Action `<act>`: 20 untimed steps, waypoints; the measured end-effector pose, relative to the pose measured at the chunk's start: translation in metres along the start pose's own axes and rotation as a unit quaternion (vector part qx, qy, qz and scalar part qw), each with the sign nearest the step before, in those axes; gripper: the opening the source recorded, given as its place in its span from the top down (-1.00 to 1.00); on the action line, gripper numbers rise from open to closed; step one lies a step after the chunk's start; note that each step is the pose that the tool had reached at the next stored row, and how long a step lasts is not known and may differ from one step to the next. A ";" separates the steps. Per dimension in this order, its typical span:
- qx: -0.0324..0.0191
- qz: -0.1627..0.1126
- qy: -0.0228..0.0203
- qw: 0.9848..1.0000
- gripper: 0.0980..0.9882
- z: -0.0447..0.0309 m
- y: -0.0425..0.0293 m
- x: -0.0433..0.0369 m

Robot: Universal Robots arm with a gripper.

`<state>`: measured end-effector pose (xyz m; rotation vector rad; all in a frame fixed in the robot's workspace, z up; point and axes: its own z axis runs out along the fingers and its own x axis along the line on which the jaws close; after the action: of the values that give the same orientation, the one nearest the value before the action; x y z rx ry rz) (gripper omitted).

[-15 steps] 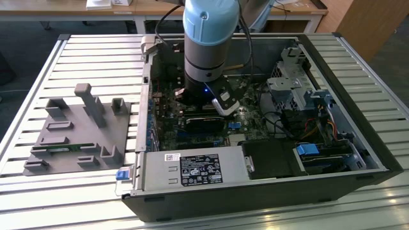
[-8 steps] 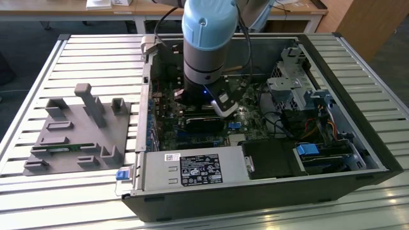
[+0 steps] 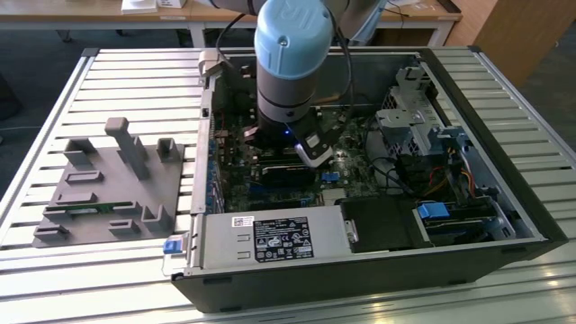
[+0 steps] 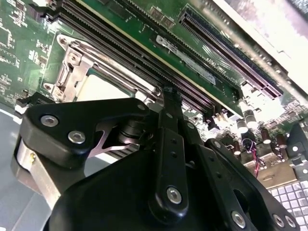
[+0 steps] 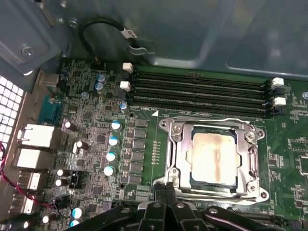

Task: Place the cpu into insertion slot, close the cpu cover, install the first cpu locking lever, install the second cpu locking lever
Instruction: 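Install the second cpu locking lever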

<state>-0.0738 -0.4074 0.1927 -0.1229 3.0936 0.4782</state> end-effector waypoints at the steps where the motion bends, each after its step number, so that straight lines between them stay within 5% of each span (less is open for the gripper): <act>1: -0.002 0.000 0.000 1.000 0.98 0.0004 -0.0001 0.0007; 8: -0.013 0.000 -0.001 1.000 0.98 0.0029 -0.0005 0.0024; 20: -0.013 0.000 -0.001 1.000 0.98 0.0072 0.0011 0.0036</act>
<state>-0.0775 -0.4044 0.1862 -0.1229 3.0860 0.5195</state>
